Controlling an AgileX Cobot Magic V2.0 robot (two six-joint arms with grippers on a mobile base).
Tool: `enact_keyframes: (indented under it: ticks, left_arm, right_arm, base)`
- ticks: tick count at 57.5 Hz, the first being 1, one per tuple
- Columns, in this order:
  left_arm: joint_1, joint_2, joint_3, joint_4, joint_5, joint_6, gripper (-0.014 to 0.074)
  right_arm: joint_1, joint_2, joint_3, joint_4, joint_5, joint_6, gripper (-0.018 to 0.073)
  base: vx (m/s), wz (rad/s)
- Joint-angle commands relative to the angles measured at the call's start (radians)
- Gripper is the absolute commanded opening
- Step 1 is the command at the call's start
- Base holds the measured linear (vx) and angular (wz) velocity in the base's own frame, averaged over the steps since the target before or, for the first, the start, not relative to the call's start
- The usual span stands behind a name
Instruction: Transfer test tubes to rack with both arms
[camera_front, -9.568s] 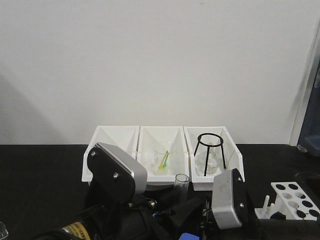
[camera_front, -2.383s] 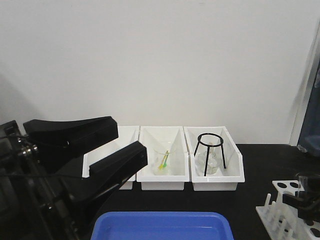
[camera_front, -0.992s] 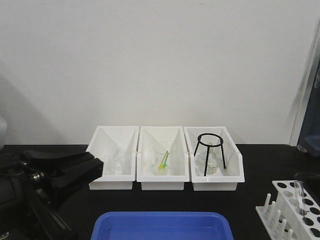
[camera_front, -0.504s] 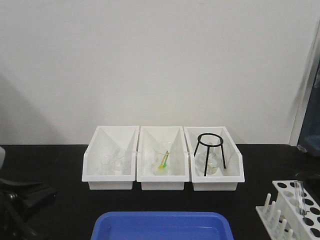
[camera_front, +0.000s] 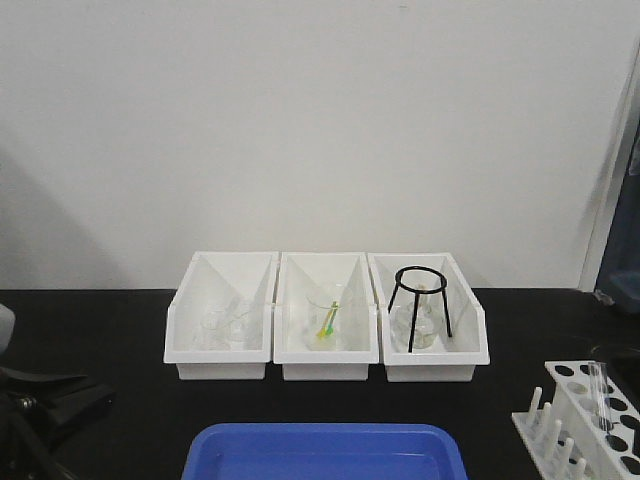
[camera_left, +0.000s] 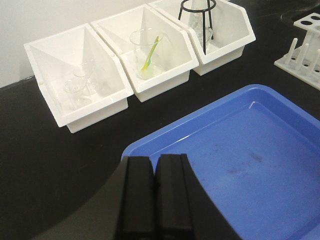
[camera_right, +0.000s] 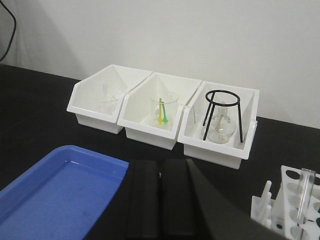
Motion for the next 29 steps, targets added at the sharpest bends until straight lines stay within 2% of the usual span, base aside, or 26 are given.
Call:
enact_keyframes:
  ticks: [1, 13, 18, 23, 29]
  left_arm:
    - [-0.001, -0.013, -0.027, -0.003, -0.084, -0.011, -0.0020]
    - [-0.001, -0.013, -0.027, -0.003, -0.088, -0.011, -0.0020]
    - [0.010, -0.010, -0.021, -0.002, -0.119, 0.015, -0.0020]
    - [0.056, -0.017, 0.000, -0.010, -0.168, 0.021, -0.0020]
    - [0.146, -0.054, 0.054, -0.010, -0.243, 0.021, -0.0020]
  right_arm:
    - [-0.001, 0.004, -0.025, 0.054, -0.024, -0.003, -0.0008]
    - [-0.001, 0.004, -0.025, 0.054, -0.024, -0.003, -0.0008]
    - [-0.001, 0.004, -0.025, 0.054, -0.024, -0.003, -0.0008]
    - [-0.001, 0.004, -0.025, 0.054, -0.021, -0.003, -0.0008]
    - [-0.001, 0.004, -0.025, 0.054, -0.021, -0.003, -0.0008]
  base:
    - [0.00, 0.00]
    - [0.00, 0.00]
    - [0.00, 0.00]
    - [0.00, 0.00]
    - [0.00, 0.00]
